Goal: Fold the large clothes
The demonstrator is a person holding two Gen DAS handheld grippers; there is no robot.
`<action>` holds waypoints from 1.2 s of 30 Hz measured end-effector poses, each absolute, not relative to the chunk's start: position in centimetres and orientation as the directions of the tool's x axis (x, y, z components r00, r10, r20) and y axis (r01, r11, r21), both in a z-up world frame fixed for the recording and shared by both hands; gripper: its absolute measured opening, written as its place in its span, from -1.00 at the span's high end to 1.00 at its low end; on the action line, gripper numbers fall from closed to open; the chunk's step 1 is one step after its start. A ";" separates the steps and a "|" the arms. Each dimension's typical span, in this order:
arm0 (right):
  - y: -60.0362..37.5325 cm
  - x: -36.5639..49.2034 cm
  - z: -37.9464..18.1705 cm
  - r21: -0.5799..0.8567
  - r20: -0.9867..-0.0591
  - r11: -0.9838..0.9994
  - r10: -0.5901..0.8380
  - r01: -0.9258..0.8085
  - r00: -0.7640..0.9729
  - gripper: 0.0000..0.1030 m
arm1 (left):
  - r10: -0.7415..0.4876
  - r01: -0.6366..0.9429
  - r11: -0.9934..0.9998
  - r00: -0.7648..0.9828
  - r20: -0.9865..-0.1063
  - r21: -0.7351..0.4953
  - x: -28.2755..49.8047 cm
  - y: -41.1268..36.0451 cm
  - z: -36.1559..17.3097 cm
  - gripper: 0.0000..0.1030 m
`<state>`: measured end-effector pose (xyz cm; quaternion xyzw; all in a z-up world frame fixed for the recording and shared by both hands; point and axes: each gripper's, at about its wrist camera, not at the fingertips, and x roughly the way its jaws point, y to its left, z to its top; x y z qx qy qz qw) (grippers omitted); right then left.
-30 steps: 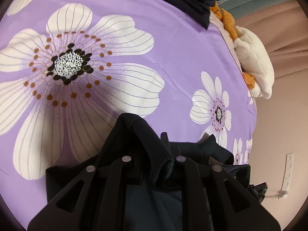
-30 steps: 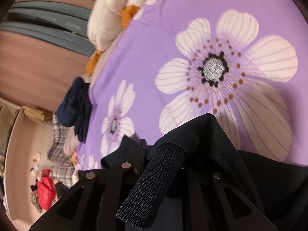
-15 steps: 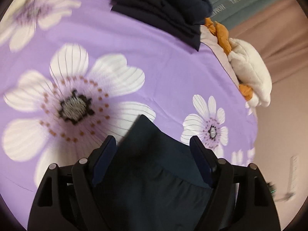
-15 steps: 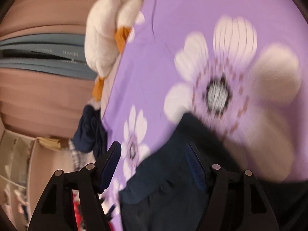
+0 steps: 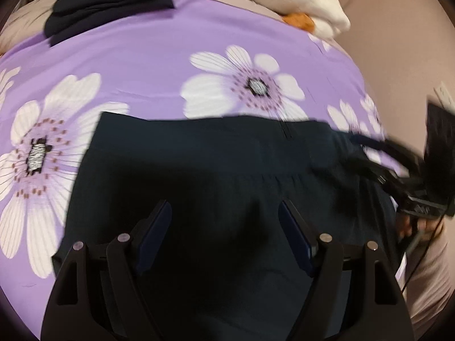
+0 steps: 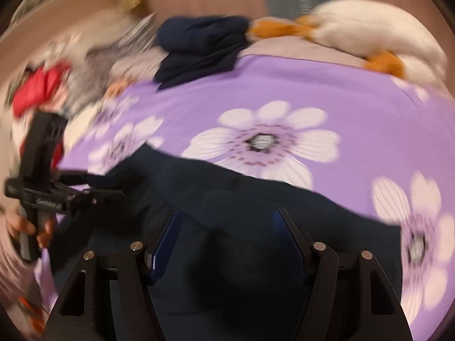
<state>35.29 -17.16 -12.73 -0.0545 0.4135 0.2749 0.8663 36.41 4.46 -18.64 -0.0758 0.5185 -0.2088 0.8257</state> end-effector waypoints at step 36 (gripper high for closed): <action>-14.9 40.6 -14.0 -0.053 -0.789 0.838 0.298 -0.544 0.537 0.45 | -0.446 0.127 0.891 0.419 -0.791 -0.435 40.2 6.4 -19.7 -0.51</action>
